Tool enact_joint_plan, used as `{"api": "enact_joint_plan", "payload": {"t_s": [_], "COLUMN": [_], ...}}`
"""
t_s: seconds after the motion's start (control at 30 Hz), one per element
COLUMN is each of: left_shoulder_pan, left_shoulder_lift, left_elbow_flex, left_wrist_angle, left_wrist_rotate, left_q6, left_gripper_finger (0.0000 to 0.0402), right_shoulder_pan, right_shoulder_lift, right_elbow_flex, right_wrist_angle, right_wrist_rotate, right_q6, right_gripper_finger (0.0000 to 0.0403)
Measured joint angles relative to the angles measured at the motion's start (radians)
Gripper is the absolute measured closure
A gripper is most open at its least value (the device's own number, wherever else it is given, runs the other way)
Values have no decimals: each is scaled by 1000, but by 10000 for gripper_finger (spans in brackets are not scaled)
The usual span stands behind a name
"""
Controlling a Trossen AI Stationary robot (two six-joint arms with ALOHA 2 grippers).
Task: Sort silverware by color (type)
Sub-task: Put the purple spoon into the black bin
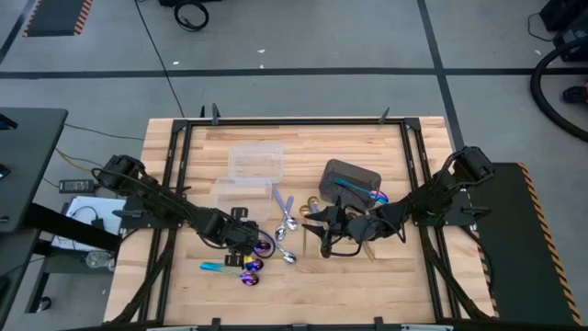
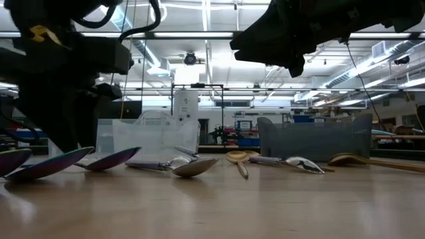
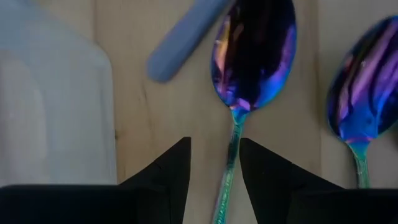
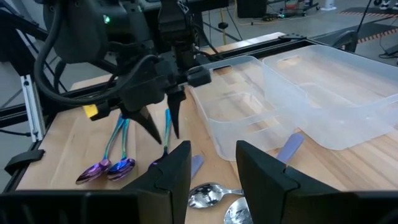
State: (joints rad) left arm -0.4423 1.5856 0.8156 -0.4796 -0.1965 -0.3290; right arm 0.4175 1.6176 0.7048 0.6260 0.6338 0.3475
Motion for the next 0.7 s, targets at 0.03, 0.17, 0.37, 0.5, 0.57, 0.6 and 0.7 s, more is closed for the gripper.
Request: {"api": "enact_joint_plan", "payload": {"t_s": [0.03,0.17,0.37,0.5,0.57,0.6,0.7], "left_shoulder_pan": [-1,3,8,8,8,8,6], "left_shoulder_lift": [0,0,-5,-6,-5,-5,-4], "left_elbow_flex": [-13,-54,-80,-86,-86,-86,-87], "left_wrist_angle": [15,24,65,70,71,71,71], "left_wrist_rotate": [2,-2,7,15,19,21,22], "left_q6": [0,-22,-7,0,0,0,1], "left_gripper_finger": [258,258,258,274,292,302,327], "right_shoulder_pan": [0,0,0,1,6,9,7], "right_shoulder_lift": [0,0,0,0,-1,-6,-46], "right_elbow_flex": [0,0,0,0,0,0,35], "right_wrist_angle": [-3,-6,-4,-7,-25,-45,-247], "right_wrist_rotate": [0,0,0,0,0,0,-8], "right_q6": [0,8,8,13,23,32,111], "right_gripper_finger": [266,266,265,266,266,266,267]}}
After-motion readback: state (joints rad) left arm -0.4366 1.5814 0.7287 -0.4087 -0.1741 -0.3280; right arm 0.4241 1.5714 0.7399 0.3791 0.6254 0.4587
